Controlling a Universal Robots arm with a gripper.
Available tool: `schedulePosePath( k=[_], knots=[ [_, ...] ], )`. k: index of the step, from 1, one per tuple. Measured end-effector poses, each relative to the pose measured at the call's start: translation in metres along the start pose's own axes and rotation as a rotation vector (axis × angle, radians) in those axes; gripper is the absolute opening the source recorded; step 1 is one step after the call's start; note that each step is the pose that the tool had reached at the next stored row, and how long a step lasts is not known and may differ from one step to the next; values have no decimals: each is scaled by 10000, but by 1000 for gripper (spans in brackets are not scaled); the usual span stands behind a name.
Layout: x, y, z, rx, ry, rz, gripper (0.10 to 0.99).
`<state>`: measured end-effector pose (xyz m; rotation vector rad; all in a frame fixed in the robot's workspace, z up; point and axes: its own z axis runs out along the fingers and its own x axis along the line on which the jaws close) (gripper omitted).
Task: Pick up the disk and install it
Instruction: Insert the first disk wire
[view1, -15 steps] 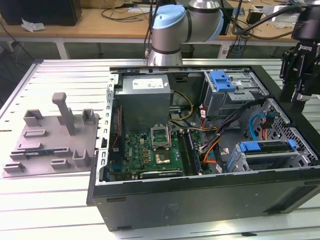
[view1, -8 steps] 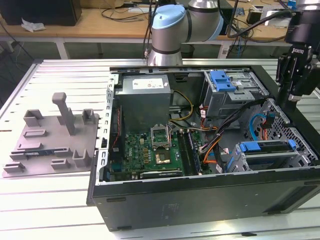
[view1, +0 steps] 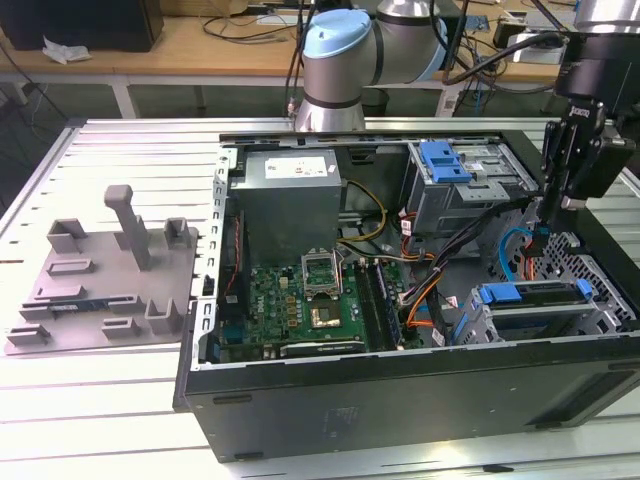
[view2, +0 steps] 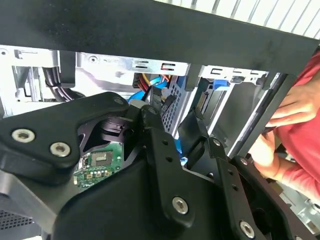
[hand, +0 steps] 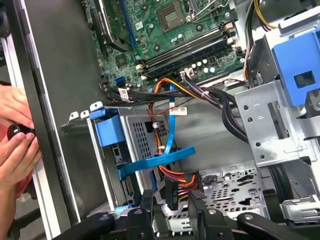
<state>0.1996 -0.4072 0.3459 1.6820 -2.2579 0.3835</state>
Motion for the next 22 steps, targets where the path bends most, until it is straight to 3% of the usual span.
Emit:
schedulePosePath(
  k=[7,10,14,19,22],
  knots=[
    [-82,27,18,-20,105,123,416],
    [-116,41,16,22,254,136,416],
    [-132,44,40,60,392,148,416],
    [-175,57,45,55,410,130,416],
    [-208,67,34,139,413,-50,416]
  ],
)
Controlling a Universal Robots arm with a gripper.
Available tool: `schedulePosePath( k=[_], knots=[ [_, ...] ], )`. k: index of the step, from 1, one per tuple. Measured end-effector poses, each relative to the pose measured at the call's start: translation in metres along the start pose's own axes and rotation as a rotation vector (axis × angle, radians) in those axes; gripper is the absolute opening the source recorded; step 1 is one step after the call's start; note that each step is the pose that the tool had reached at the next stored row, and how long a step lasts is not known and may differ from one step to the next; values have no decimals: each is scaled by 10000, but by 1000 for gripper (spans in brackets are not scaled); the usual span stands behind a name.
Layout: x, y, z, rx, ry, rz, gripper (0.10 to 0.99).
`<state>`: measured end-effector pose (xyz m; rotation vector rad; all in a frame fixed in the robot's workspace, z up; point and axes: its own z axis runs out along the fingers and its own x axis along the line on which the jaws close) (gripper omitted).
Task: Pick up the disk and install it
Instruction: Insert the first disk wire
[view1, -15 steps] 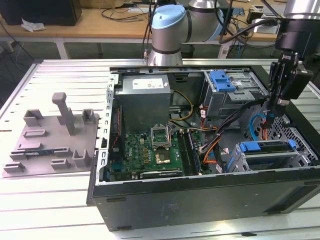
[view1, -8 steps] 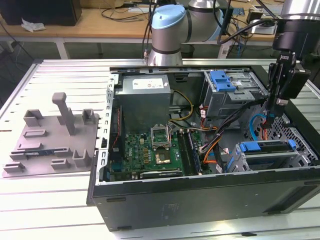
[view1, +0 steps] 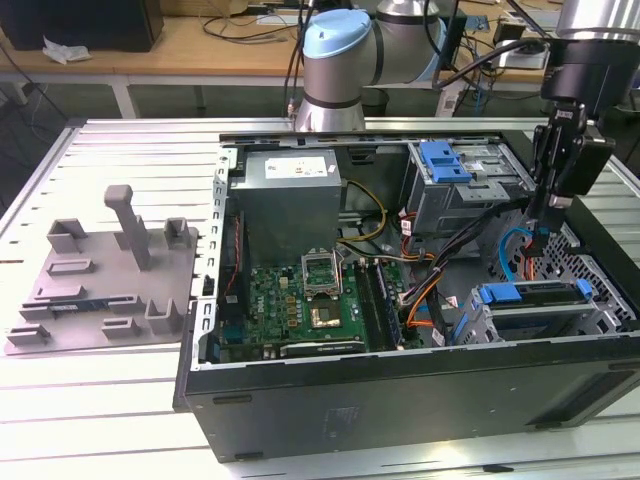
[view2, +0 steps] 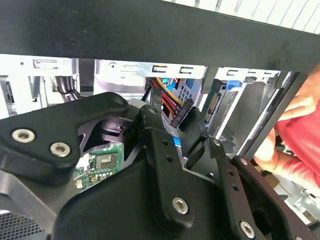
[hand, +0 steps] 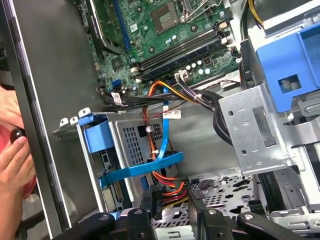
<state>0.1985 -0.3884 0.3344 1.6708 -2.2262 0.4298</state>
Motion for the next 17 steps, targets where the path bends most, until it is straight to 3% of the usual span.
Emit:
schedulePosePath(
  k=[2,5,17],
  knots=[
    [-1,1,2,83,12,-168,416],
    [-2,8,6,126,22,-281,416],
    [-15,46,14,77,58,-369,416]
  ],
)
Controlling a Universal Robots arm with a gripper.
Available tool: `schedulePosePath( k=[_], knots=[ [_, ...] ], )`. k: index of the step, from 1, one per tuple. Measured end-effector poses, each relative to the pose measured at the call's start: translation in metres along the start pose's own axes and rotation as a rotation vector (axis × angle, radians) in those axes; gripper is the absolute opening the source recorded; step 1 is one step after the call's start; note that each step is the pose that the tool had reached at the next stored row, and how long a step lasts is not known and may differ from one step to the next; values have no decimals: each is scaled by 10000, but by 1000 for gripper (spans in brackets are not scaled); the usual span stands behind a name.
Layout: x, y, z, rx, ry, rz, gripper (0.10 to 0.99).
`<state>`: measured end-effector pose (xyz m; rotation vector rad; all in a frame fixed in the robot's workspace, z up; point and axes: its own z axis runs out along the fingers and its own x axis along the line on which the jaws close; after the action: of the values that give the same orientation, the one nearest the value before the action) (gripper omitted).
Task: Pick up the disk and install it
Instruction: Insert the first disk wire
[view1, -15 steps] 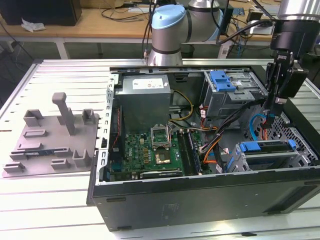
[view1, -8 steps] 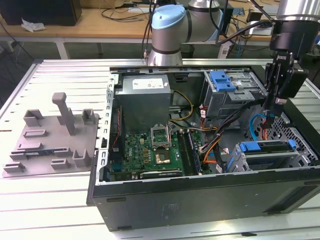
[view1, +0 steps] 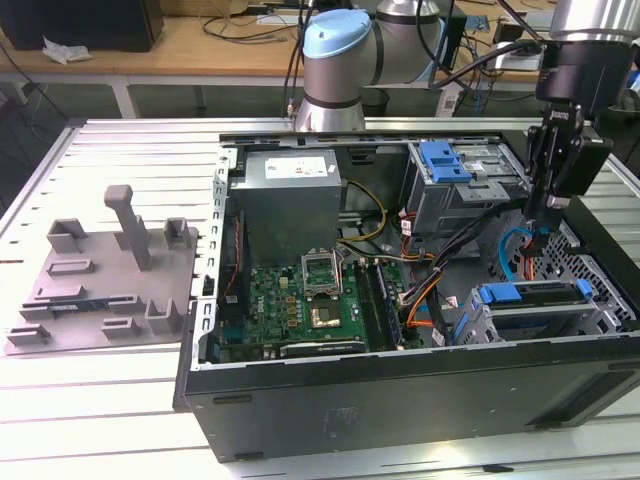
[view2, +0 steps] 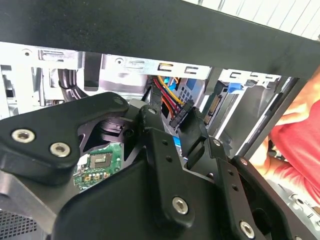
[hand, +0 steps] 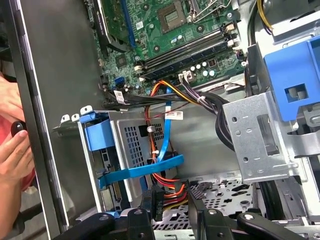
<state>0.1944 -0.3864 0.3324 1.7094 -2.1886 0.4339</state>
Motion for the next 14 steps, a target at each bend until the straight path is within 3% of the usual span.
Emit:
schedulePosePath(
  k=[7,9,10,12,14],
  knots=[
    [-4,1,2,-10,17,-9,400],
    [-4,1,1,-9,18,-9,267],
    [-4,1,1,-10,17,-9,267],
    [-5,1,1,-10,17,-9,169],
    [-5,1,1,-10,17,-9,169]
  ],
)
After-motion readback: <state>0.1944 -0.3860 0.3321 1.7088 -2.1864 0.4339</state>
